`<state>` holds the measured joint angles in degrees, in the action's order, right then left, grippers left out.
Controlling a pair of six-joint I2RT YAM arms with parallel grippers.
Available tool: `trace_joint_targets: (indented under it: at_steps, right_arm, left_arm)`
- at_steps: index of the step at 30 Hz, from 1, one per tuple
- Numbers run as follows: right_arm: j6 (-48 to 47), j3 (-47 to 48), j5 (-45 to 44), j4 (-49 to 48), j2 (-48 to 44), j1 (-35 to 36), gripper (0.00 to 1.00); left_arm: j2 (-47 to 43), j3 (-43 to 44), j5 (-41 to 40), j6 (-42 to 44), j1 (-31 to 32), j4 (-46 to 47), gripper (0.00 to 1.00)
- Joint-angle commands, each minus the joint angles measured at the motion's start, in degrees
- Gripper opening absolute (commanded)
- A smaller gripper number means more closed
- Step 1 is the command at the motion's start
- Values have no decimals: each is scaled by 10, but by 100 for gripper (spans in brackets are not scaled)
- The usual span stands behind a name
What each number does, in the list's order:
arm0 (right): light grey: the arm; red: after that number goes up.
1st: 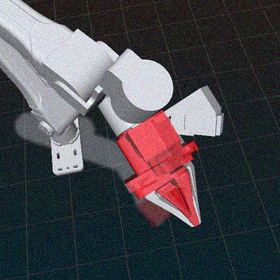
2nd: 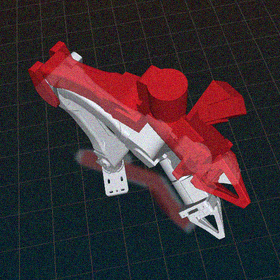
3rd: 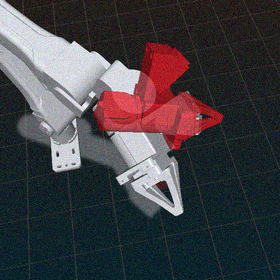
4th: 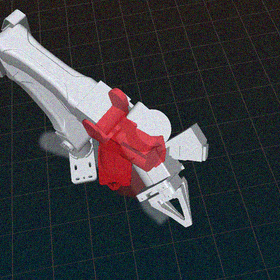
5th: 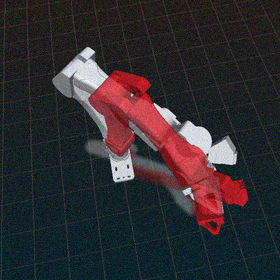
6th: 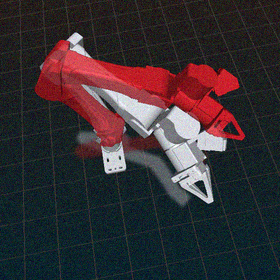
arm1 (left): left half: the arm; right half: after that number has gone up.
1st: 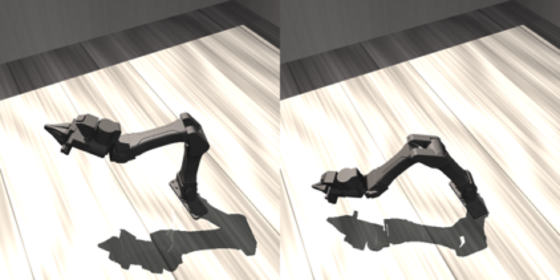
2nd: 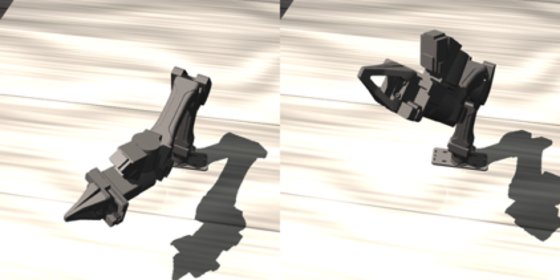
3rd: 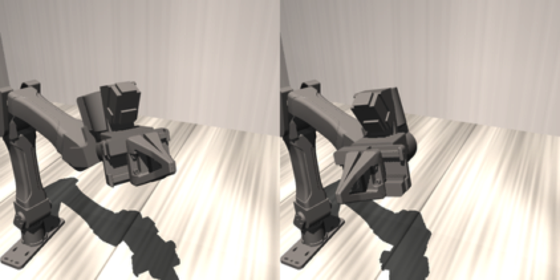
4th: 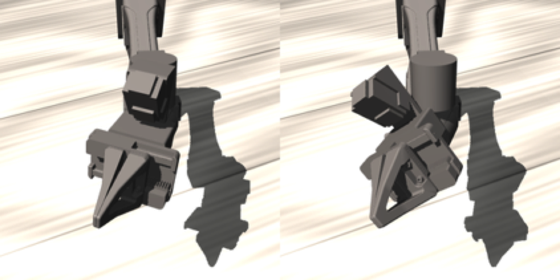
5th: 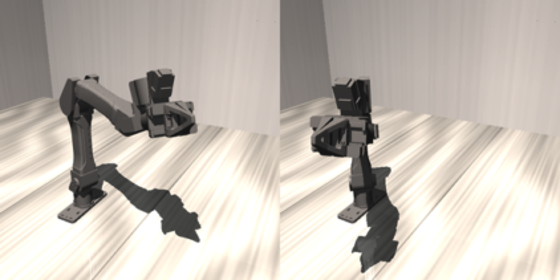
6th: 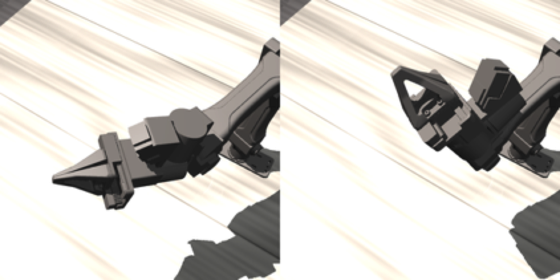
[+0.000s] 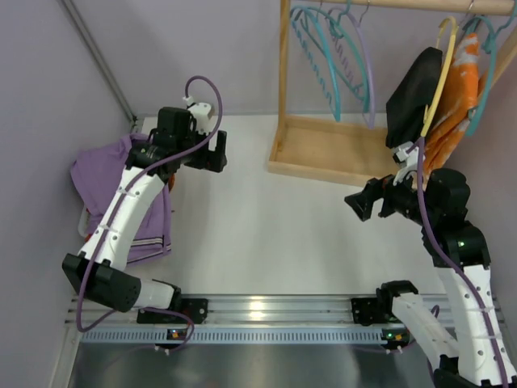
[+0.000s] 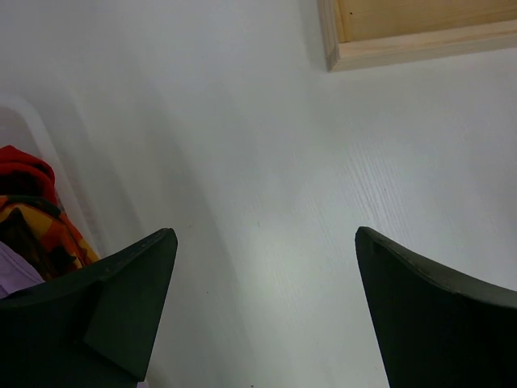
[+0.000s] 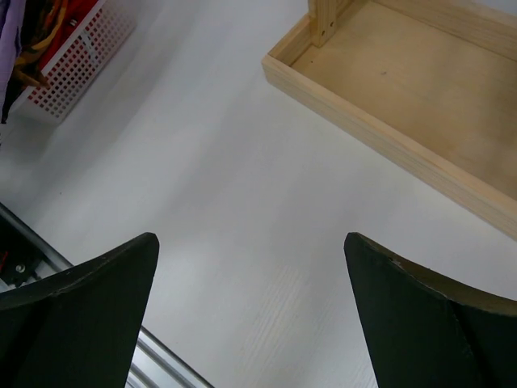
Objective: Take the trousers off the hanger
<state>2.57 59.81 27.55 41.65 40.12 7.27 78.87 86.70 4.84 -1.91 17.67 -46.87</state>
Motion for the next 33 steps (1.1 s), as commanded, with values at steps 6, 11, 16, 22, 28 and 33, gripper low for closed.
trace_joint_targets:
  at_steps: [6, 11, 16, 22, 28, 33]
  right_arm:
    - [-20, 86, 61, 32, 7, 3, 99]
    - [-40, 164, 96, 45, 39, 3, 100]
    - [-7, 245, 113, 24, 88, 3, 99]
    - [22, 358, 78, -18, 163, 3, 100]
    - [77, 466, 18, -45, 264, -5, 99]
    - [125, 559, 9, -54, 343, -58, 99]
  left_arm:
    - [-68, 5, -26, -11, -15, 15, 98]
    - [-114, -14, 8, -13, -40, 20, 98]
    - [-153, -44, 35, -11, -53, 40, 98]
    - [-185, -50, 65, -48, -108, 41, 98]
    - [-256, -84, 90, -84, -170, 50, 98]
    - [-307, -109, 101, -99, -197, 53, 98]
